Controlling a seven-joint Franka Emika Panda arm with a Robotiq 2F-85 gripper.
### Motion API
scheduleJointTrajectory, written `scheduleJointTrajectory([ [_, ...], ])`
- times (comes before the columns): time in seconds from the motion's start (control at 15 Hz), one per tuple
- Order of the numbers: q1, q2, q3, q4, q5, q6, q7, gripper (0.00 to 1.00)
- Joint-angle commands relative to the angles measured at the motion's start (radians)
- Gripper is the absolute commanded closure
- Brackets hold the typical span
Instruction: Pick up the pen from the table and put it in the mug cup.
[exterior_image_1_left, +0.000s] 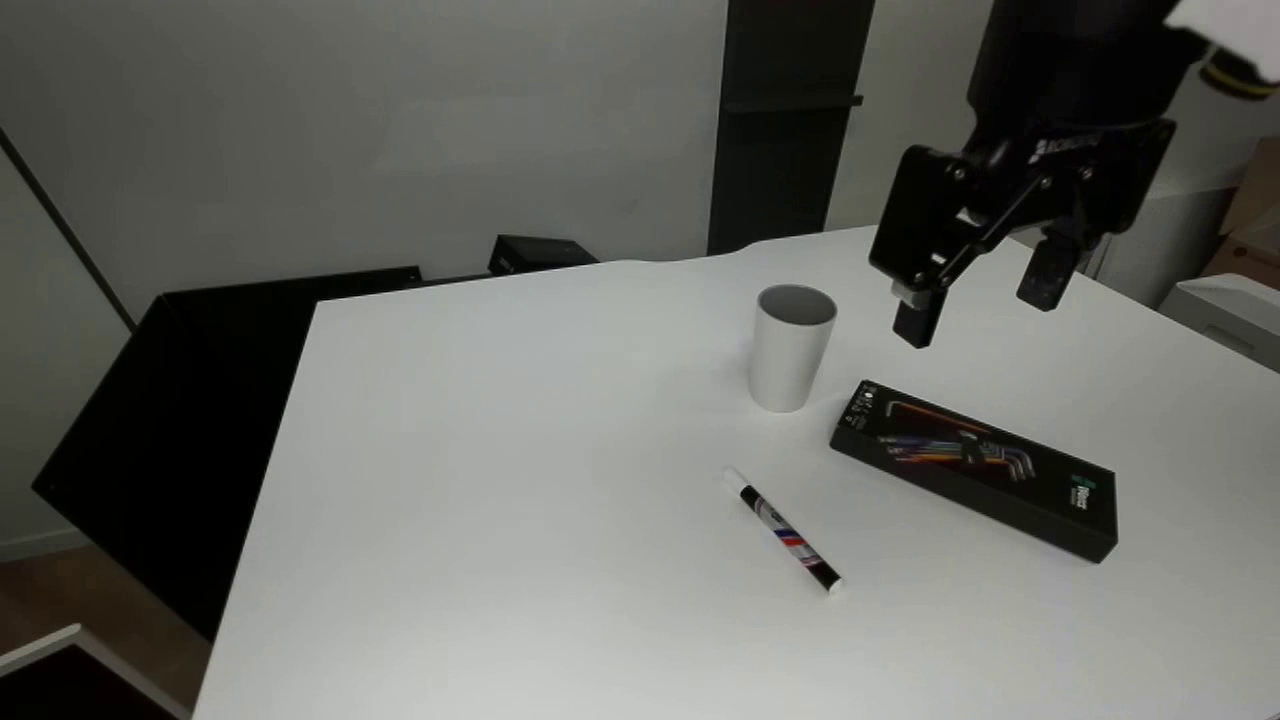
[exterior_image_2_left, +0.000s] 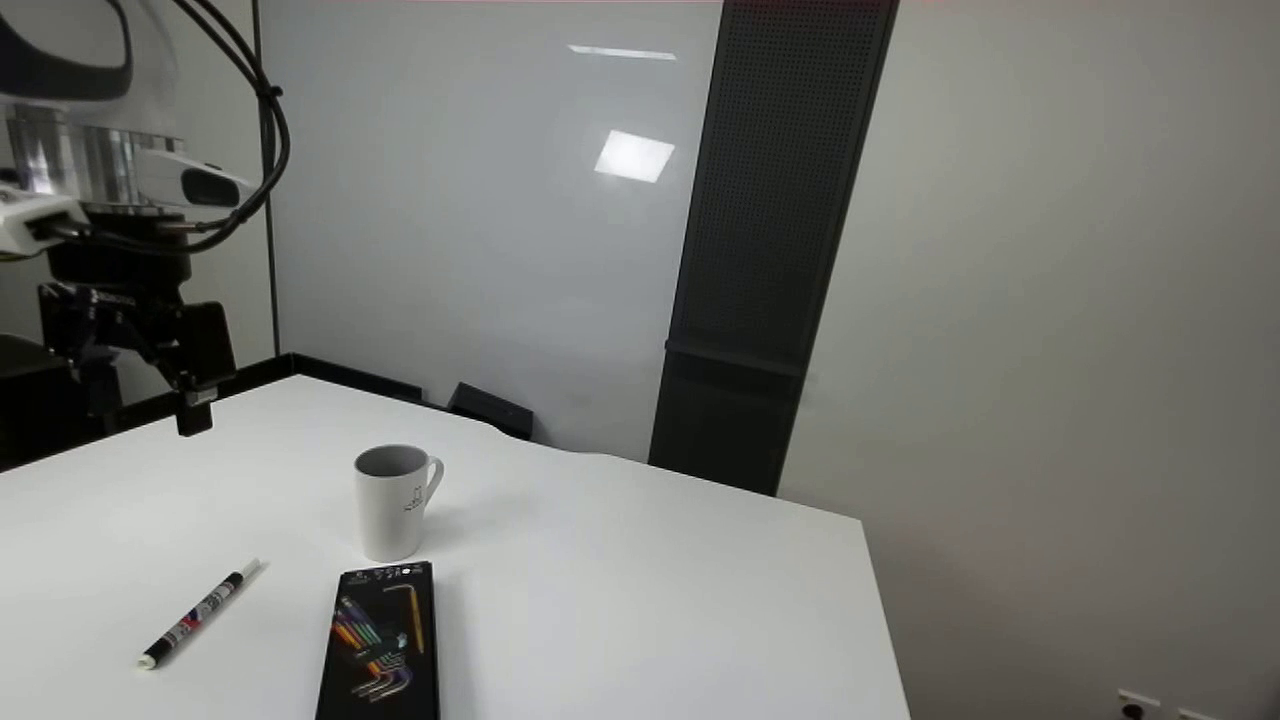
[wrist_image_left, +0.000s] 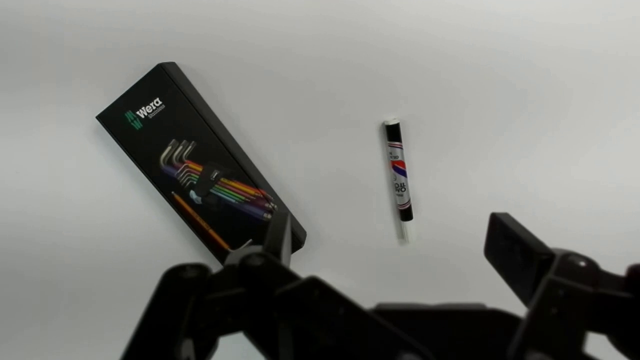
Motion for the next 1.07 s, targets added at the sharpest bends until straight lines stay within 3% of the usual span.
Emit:
scheduleJointTrajectory([
  [0.0, 0.028, 0.102, 0.011, 0.086, -0.069, -0.014, 0.127, 0.0],
  [0.13, 0.048, 0.132, 0.009, 0.11, -0.081, -0.023, 0.172, 0.0],
  [0.2, 0.045, 0.087, -0.005, 0.056, -0.048, -0.001, 0.091, 0.0],
  [1.0, 0.054, 0.098, -0.009, 0.058, -0.076, 0.002, 0.119, 0.0],
])
